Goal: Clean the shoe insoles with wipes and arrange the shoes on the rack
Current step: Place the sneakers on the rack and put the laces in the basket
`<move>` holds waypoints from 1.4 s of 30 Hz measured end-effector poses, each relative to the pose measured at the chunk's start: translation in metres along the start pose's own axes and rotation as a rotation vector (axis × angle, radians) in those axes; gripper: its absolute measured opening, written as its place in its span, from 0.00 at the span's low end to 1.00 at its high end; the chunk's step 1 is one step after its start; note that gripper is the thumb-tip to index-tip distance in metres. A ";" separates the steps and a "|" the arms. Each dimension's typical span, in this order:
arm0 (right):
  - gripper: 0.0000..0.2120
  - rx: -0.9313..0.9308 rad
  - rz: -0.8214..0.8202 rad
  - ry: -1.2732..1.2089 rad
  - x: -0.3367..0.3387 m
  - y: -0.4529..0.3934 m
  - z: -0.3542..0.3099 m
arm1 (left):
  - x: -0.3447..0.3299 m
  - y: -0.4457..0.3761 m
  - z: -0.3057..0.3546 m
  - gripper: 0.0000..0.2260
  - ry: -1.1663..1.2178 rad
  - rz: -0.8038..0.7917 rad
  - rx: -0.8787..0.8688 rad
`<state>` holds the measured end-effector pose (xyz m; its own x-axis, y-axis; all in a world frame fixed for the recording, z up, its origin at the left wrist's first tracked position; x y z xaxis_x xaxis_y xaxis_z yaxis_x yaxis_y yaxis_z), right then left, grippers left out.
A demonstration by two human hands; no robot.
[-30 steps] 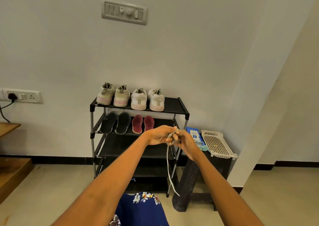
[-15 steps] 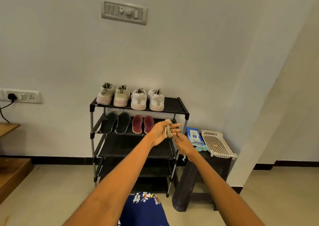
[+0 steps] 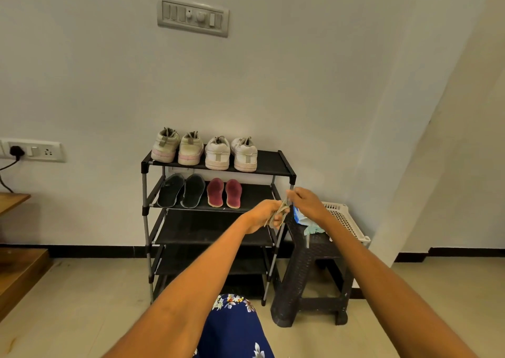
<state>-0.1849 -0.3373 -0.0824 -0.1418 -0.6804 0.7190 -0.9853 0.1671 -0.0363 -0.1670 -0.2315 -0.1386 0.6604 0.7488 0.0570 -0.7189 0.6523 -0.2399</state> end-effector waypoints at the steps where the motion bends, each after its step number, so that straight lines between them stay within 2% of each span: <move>1: 0.17 -0.009 0.045 0.005 0.005 0.000 0.005 | -0.003 0.000 0.005 0.15 0.059 -0.019 0.001; 4: 0.16 -0.072 0.074 -0.038 0.003 0.004 0.018 | -0.011 0.003 0.018 0.16 0.215 -0.075 0.012; 6: 0.14 -0.118 0.086 -0.144 -0.002 0.008 0.023 | -0.016 0.003 0.026 0.15 0.344 -0.046 -0.007; 8: 0.11 -0.145 0.074 -0.246 -0.007 0.015 0.024 | -0.017 0.001 0.034 0.15 0.519 0.077 -0.041; 10: 0.08 -0.146 -0.009 -0.267 -0.017 0.021 0.023 | -0.015 -0.004 0.035 0.17 0.702 0.228 -0.068; 11: 0.09 -0.143 -0.051 -0.247 -0.021 0.024 0.022 | -0.015 -0.006 0.036 0.18 0.748 0.286 -0.074; 13: 0.11 -0.143 -0.106 -0.193 -0.025 0.029 0.022 | -0.012 -0.009 0.037 0.17 0.702 0.387 -0.076; 16: 0.09 -0.114 -0.184 -0.050 -0.020 0.037 0.021 | -0.010 -0.009 0.035 0.14 0.416 0.437 -0.069; 19: 0.10 -0.024 -0.144 0.099 -0.004 0.042 0.015 | -0.008 -0.005 0.030 0.13 0.058 0.398 -0.046; 22: 0.04 0.037 -0.067 0.064 0.014 0.039 0.010 | -0.016 -0.003 0.025 0.14 -0.134 0.261 -0.051; 25: 0.02 0.058 -0.035 0.113 0.019 0.033 0.015 | -0.032 -0.004 0.016 0.14 -0.136 0.103 -0.008; 30: 0.07 0.041 0.097 0.070 0.024 0.027 0.030 | -0.034 -0.016 0.004 0.15 -0.104 0.039 0.074; 32: 0.07 0.041 0.066 0.018 0.024 0.025 0.036 | -0.035 -0.020 -0.001 0.13 -0.085 0.025 0.124; 34: 0.04 -0.031 -0.060 -0.138 0.017 0.020 0.050 | -0.038 -0.027 -0.008 0.13 -0.018 0.004 0.144; 36: 0.15 -0.110 -0.203 -0.388 0.011 0.012 0.062 | -0.040 -0.035 -0.015 0.14 0.092 -0.010 0.166; 38: 0.17 -0.136 -0.280 -0.592 0.007 0.001 0.074 | -0.042 -0.046 -0.024 0.13 0.248 -0.001 0.189; 40: 0.13 -0.147 -0.254 -0.689 0.005 -0.008 0.085 | -0.044 -0.056 -0.035 0.12 0.336 0.022 0.216; 42: 0.09 -0.211 -0.140 -0.750 0.006 -0.018 0.098 | -0.046 -0.069 -0.046 0.13 0.366 0.077 0.241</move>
<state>-0.1770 -0.4141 -0.1456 -0.1179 -0.9920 0.0449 -0.9705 0.1247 0.2062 -0.1377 -0.3159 -0.1690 0.6050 0.7338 -0.3092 -0.7705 0.6375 0.0053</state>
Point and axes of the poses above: each hand's wrist, its own y-axis away from the middle knuckle, its own x-axis out of the back of the hand, z = x × y, the point moved 6 cm from there along -y, towards the middle knuckle, and after that the axes turned 14 degrees about -x, right-handed, at the moved point
